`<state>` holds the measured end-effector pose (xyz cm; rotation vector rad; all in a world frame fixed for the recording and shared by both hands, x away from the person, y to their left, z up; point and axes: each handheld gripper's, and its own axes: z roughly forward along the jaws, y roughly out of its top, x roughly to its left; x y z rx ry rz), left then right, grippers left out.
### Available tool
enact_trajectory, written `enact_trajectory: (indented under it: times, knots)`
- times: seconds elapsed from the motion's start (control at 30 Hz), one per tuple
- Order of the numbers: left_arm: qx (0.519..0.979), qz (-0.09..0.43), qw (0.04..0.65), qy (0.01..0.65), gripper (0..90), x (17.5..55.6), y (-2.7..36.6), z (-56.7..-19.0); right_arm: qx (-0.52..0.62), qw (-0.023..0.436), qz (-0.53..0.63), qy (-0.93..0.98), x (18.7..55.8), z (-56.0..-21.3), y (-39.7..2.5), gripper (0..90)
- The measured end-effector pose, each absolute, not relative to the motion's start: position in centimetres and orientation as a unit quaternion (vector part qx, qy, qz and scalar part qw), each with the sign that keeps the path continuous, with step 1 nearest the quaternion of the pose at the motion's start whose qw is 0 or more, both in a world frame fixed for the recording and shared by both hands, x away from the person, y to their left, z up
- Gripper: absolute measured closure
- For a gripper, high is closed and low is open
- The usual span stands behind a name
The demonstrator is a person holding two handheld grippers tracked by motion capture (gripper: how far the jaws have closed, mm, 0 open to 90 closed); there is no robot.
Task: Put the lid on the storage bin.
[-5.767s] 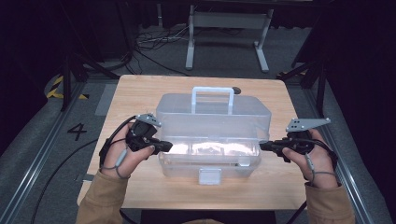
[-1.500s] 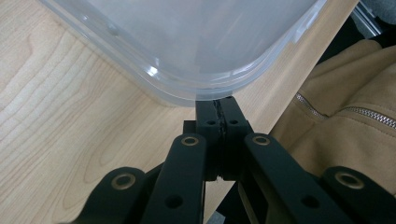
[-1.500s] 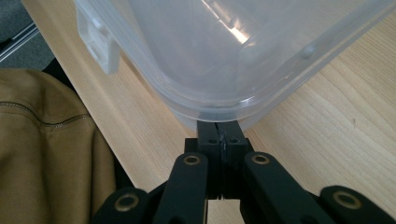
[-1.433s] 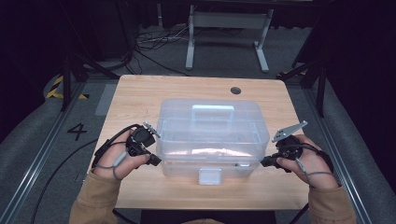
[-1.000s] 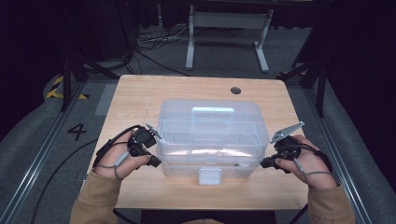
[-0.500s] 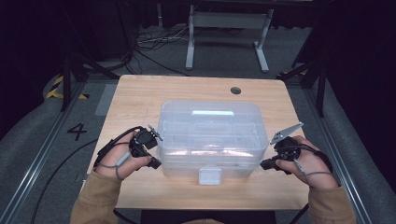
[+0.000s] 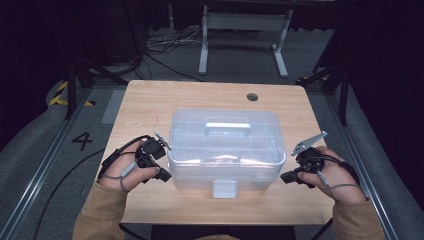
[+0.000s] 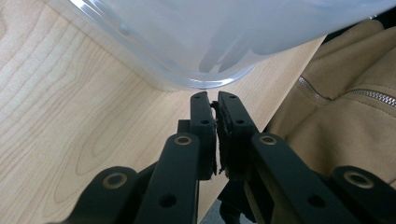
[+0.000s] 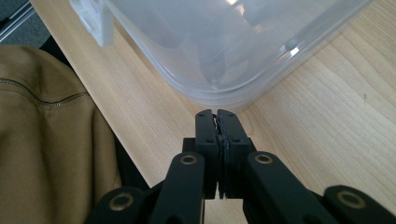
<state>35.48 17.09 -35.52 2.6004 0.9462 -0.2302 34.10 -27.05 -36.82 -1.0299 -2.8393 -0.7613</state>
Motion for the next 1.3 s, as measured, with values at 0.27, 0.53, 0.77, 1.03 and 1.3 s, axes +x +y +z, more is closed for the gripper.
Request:
enact_trajectory:
  times: [0.27, 0.53, 0.77, 1.03, 1.3]
  knots:
    - [0.902, -0.062, 0.229, 0.360, 79.8, 34.9, 18.6, -34.5, -0.330, 0.009, -0.269, -0.905, 34.2, -36.0, -27.7, 81.9]
    - [0.876, -0.009, 0.277, 0.395, 73.8, 34.1, 20.4, -33.9, -0.343, -0.017, -0.307, -0.888, 34.9, -34.5, -29.0, 78.5]
    - [0.845, 0.045, 0.317, 0.428, 68.8, 33.5, 22.2, -33.7, -0.369, -0.049, -0.342, -0.863, 36.0, -34.1, -29.1, 70.5]
    - [0.817, 0.087, 0.349, 0.451, 60.4, 33.9, 23.8, -34.6, -0.395, -0.101, -0.362, -0.838, 37.4, -34.3, -30.0, 61.7]
    - [0.794, 0.115, 0.371, 0.468, 51.7, 35.6, 24.8, -36.1, -0.408, -0.170, -0.389, -0.809, 38.7, -35.7, -32.2, 47.7]
